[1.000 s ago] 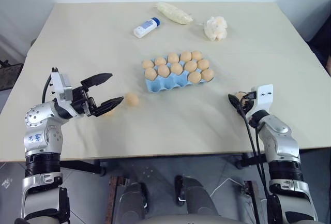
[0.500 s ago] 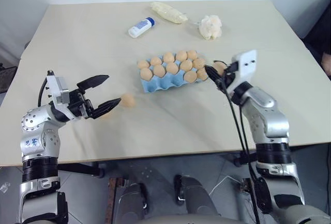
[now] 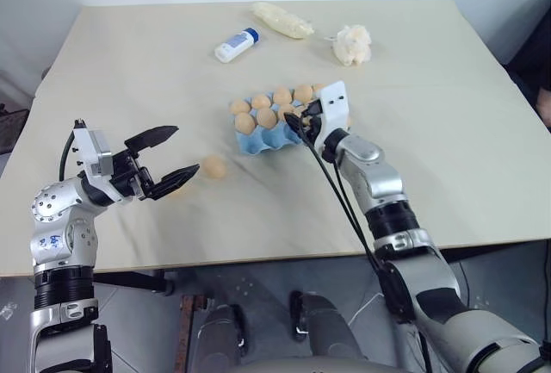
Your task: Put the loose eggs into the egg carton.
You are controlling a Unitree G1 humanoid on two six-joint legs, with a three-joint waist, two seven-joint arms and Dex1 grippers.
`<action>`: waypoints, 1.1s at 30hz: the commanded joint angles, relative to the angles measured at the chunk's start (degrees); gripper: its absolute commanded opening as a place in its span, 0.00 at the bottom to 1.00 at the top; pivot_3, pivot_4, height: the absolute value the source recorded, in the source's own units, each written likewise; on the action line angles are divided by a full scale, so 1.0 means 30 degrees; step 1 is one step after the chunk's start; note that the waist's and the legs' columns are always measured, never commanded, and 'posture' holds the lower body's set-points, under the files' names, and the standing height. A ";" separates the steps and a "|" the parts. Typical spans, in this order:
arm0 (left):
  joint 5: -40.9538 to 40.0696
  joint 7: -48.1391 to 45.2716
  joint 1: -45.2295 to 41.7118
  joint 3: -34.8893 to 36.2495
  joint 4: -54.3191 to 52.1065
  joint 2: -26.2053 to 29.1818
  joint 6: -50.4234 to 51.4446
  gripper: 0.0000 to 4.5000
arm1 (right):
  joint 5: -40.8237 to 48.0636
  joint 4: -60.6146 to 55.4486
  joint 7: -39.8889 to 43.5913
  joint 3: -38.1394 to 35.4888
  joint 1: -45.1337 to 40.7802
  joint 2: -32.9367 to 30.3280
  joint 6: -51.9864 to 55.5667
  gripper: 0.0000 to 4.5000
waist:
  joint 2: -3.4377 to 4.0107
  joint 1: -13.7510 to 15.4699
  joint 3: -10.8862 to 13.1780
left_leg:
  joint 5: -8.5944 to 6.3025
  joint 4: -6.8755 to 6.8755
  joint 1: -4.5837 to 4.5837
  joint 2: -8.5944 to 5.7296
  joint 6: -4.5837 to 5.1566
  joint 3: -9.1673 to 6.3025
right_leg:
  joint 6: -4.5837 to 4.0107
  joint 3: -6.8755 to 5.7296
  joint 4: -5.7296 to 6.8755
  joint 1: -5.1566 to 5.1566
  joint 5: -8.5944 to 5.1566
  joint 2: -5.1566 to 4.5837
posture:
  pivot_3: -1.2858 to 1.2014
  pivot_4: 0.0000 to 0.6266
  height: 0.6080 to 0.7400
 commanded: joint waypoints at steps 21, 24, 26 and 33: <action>-0.0352 0.1857 0.1033 0.1013 -0.1407 0.0297 -0.0065 1.00 | 0.3565 -1.1681 0.7539 -0.1208 0.6030 -0.5458 0.2384 1.00 | 0.0001 -0.0209 0.0001 | -0.0037 -0.0017 -0.0004 0.0090 -0.0006 -0.0064 | -0.0012 -0.0008 -0.0034 0.0001 -0.0009 0.0009 | 0.52 0.24 1.00; -0.0256 0.2515 0.1313 0.1222 -0.1521 0.0305 -0.0146 1.00 | 0.4371 -1.2401 0.9086 -0.1757 0.7330 -0.6886 0.2182 1.00 | 0.0000 -0.0240 0.0001 | -0.0038 -0.0014 0.0004 0.0087 -0.0004 -0.0063 | -0.0013 -0.0004 -0.0029 0.0001 -0.0009 0.0011 | 0.52 0.24 1.00; -0.0100 0.2983 0.1551 0.1408 -0.1579 0.0368 -0.0267 1.00 | 0.4562 -1.2550 1.0073 -0.2020 0.8090 -0.7765 0.1689 1.00 | 0.0000 -0.0269 0.0001 | -0.0039 -0.0016 0.0012 0.0088 -0.0005 -0.0064 | -0.0014 -0.0003 -0.0031 0.0003 -0.0009 0.0021 | 0.52 0.24 1.00; -0.0342 0.4220 0.4076 0.2977 -0.2596 0.0720 -0.0098 1.00 | 0.6821 -1.3387 1.5071 -0.3746 1.2514 -1.1076 0.1143 1.00 | 0.0000 -0.0130 0.0002 | -0.0063 -0.0044 0.0018 0.0067 -0.0010 -0.0085 | -0.0040 -0.0013 -0.0067 0.0013 -0.0030 0.0030 | 0.52 0.24 1.00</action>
